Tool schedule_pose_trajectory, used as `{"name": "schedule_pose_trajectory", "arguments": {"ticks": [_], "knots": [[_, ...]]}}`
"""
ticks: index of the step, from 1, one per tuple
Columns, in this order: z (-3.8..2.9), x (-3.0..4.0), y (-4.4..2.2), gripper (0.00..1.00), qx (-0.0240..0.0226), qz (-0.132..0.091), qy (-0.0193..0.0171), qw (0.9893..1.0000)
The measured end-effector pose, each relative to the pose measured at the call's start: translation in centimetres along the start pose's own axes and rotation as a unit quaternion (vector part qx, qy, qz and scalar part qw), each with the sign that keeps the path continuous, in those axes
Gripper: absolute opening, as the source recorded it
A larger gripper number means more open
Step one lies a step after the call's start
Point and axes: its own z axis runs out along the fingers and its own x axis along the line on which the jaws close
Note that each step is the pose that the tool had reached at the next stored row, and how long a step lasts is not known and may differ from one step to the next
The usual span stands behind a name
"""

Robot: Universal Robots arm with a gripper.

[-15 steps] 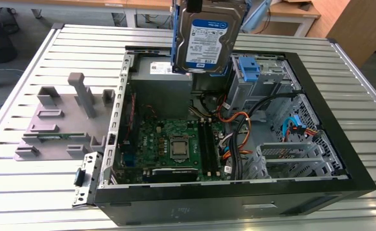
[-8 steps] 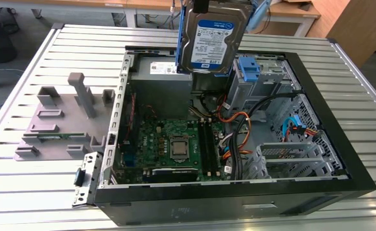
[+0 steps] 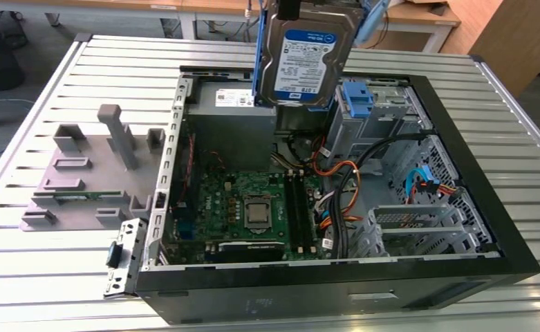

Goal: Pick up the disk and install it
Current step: 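Pick up the disk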

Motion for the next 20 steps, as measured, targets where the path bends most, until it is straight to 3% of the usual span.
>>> {"name": "schedule_pose_trajectory", "arguments": {"ticks": [20], "knots": [[-0.02,2.57,-0.03,0.36,0.0000,0.000,0.0002,1.0000]]}}
